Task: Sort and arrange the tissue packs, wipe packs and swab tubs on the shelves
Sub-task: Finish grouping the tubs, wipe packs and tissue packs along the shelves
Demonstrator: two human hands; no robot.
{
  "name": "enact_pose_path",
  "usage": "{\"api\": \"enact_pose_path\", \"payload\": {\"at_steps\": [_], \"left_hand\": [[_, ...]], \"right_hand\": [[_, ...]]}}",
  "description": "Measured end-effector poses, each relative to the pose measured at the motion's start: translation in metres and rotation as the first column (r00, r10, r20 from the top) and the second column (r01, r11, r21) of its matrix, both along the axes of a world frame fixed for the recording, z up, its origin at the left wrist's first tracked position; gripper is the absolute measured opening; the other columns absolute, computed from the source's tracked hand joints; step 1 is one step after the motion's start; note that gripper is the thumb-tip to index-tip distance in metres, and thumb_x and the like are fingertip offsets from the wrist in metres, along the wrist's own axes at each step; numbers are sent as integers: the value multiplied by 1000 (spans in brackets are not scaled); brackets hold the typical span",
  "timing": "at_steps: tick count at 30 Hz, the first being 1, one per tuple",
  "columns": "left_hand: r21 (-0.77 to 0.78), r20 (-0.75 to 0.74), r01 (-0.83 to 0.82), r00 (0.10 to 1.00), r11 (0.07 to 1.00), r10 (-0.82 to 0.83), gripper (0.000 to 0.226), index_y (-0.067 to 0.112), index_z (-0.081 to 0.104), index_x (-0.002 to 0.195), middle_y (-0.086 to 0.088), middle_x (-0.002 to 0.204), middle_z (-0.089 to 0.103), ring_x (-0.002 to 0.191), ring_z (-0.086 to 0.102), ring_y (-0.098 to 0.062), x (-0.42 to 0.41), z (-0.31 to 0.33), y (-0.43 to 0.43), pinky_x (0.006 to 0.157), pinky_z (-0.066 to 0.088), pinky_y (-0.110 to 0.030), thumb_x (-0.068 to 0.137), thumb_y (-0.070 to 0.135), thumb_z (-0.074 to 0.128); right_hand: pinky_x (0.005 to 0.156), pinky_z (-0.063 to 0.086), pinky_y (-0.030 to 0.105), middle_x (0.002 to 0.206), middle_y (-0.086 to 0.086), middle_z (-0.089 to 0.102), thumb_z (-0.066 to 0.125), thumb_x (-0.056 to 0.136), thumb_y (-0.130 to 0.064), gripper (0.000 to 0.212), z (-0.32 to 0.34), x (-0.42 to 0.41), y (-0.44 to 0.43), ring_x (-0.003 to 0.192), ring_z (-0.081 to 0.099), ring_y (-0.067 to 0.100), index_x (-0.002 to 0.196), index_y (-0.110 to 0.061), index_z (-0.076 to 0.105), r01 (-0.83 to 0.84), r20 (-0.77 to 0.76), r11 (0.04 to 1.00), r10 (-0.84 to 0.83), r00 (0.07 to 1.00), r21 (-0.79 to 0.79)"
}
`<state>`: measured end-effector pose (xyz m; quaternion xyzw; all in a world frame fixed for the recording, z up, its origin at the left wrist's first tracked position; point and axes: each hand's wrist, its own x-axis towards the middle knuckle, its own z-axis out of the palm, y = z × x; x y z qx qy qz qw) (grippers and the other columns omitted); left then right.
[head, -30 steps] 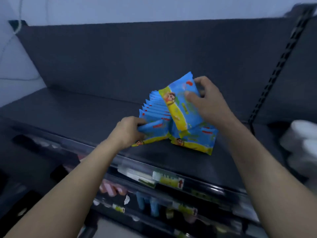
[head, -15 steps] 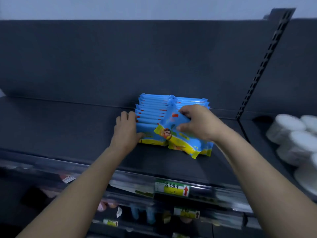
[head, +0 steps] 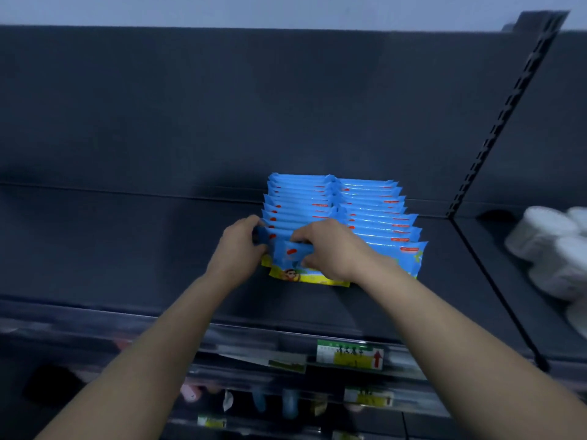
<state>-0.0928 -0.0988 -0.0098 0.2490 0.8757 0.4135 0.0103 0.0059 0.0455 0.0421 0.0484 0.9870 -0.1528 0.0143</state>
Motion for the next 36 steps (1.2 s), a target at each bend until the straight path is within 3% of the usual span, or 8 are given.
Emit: {"api": "enact_pose_path", "payload": {"at_steps": [4, 7, 11, 15, 20, 23, 31, 36], "left_hand": [[101, 104, 86, 990, 991, -97, 28, 21, 59, 78, 1, 80, 66, 80, 65, -20, -12, 1, -11, 76, 56, -41, 73, -6, 59], [94, 100, 178, 977, 979, -187, 35, 30, 55, 76, 6, 79, 65, 75, 63, -14, -15, 2, -17, 71, 55, -30, 72, -6, 57], [94, 163, 272, 945, 958, -284, 26, 21, 54, 83, 6, 82, 64, 72, 58, -9, -17, 5, -20, 58, 44, -11, 72, 1, 67], [54, 149, 228, 961, 972, -234, 18, 11, 53, 88, 2, 81, 61, 70, 55, -8, -20, 6, -13, 55, 42, -18, 75, 3, 64], [-188, -144, 64, 985, 980, -92, 49, 8, 38, 106, -7, 107, 43, 88, 51, -28, 1, 12, 0, 64, 39, -36, 73, 14, 74], [-283, -305, 30, 945, 959, -119, 65, 9, 35, 119, -11, 115, 38, 98, 45, -29, 11, 10, 10, 64, 41, -36, 69, 12, 77], [-251, -235, 127, 954, 960, -187, 59, 9, 38, 124, -11, 120, 30, 97, 52, -30, 6, 4, 12, 80, 50, -44, 74, 0, 67], [-349, -297, -71, 954, 934, -39, 65, 8, 35, 129, -14, 125, 30, 103, 43, -33, 18, 7, 11, 65, 39, -37, 75, 13, 72]], "right_hand": [[83, 41, 32, 113, 12, 61, 56, 84, -11, 37, -4, -11, -17, 109, 52, 34, 118, -25, 59, 70, -69, 986, -60, 996, 150], [87, 36, 33, 108, 13, 60, 55, 86, -11, 35, -8, -16, -29, 109, 48, 31, 120, -22, 58, 95, -114, 965, -68, 991, 244], [87, 41, 33, 113, 10, 57, 57, 87, -11, 43, -10, -16, -36, 114, 46, 27, 128, -26, 53, 111, -82, 967, -94, 992, 231], [90, 43, 34, 119, 11, 53, 57, 86, -13, 49, -3, -5, -22, 115, 50, 30, 130, -34, 51, 164, -34, 955, -161, 986, 247], [85, 43, 29, 116, 11, 51, 59, 84, -14, 47, 6, 23, 1, 105, 56, 32, 126, -35, 56, 299, 10, 931, -308, 951, 209], [79, 41, 28, 116, 8, 52, 62, 83, -13, 46, 1, 34, 12, 104, 55, 30, 123, -35, 57, 320, 23, 925, -331, 943, 205], [92, 46, 35, 121, 9, 54, 64, 84, -19, 44, 1, 23, 5, 116, 50, 28, 126, -28, 57, 115, 32, 975, -124, 992, 188], [91, 43, 34, 123, 7, 53, 61, 85, -16, 44, 5, 34, 27, 117, 48, 26, 128, -28, 56, 110, 59, 962, -129, 990, 250]]}}
